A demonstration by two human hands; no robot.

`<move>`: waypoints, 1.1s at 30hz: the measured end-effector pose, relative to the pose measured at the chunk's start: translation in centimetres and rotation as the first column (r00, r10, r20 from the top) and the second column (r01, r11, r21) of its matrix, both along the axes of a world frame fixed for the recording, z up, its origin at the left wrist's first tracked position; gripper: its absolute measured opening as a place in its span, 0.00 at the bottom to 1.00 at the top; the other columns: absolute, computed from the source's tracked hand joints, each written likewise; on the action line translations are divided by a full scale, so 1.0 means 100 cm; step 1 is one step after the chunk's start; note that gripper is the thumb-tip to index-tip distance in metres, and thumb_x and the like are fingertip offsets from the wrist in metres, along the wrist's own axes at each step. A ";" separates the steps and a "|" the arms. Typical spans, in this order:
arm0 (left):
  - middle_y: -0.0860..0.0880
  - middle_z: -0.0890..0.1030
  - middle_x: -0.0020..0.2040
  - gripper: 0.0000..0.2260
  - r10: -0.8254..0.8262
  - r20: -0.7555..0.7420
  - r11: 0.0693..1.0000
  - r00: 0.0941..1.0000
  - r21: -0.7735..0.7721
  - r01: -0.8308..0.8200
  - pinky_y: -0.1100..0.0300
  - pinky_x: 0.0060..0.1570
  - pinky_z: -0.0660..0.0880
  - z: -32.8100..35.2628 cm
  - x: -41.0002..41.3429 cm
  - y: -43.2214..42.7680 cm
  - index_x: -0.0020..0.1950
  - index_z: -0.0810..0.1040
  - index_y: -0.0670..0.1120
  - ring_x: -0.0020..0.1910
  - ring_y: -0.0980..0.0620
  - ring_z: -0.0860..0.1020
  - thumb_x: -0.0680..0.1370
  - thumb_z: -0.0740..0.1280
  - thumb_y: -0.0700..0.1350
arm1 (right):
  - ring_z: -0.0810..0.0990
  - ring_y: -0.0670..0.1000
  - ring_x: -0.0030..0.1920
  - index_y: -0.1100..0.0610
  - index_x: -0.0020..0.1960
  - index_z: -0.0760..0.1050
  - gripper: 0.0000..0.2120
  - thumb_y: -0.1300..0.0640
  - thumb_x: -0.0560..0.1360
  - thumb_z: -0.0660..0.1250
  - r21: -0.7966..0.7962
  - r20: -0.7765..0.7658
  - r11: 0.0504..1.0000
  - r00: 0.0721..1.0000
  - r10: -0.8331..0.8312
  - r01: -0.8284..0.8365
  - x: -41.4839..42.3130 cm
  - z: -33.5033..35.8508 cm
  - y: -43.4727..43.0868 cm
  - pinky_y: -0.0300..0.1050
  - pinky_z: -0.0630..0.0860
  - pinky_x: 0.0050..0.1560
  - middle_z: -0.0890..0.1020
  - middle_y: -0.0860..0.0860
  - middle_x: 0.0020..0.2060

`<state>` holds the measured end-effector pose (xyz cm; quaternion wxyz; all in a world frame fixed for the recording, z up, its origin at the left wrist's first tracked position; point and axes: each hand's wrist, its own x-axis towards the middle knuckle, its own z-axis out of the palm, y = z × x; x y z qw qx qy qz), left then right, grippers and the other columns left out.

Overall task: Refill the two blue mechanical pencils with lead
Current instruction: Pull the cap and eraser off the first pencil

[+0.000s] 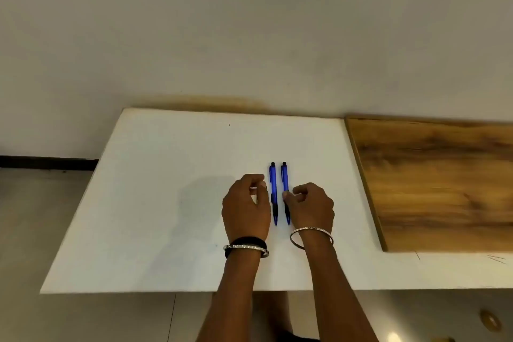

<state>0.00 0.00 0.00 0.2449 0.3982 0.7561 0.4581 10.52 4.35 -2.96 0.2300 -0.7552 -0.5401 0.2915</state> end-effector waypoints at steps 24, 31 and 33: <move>0.51 0.86 0.41 0.06 -0.073 0.537 0.997 0.840 0.059 0.049 0.66 0.43 0.77 -0.005 0.000 0.028 0.47 0.84 0.52 0.44 0.56 0.84 0.76 0.68 0.51 | 0.83 0.49 0.33 0.58 0.40 0.82 0.04 0.60 0.67 0.75 -0.037 -0.614 0.931 0.744 0.265 -0.362 0.008 0.029 0.014 0.39 0.75 0.32 0.85 0.56 0.33; 0.53 0.79 0.33 0.06 -0.105 0.307 0.993 0.946 -0.011 0.114 0.62 0.36 0.74 -0.010 -0.003 0.031 0.48 0.81 0.58 0.32 0.55 0.76 0.78 0.64 0.52 | 0.85 0.51 0.38 0.52 0.46 0.83 0.03 0.56 0.72 0.73 0.066 -0.704 0.996 0.705 0.087 -0.057 0.013 0.031 0.025 0.38 0.80 0.36 0.86 0.51 0.40; 0.54 0.79 0.33 0.09 -0.205 0.261 0.974 0.943 -0.037 0.222 0.69 0.35 0.72 -0.013 0.002 0.030 0.52 0.82 0.54 0.32 0.59 0.76 0.78 0.64 0.53 | 0.86 0.50 0.39 0.51 0.48 0.83 0.05 0.53 0.73 0.72 0.099 -0.719 0.995 0.689 0.093 -0.031 0.014 0.030 0.024 0.38 0.81 0.37 0.86 0.51 0.40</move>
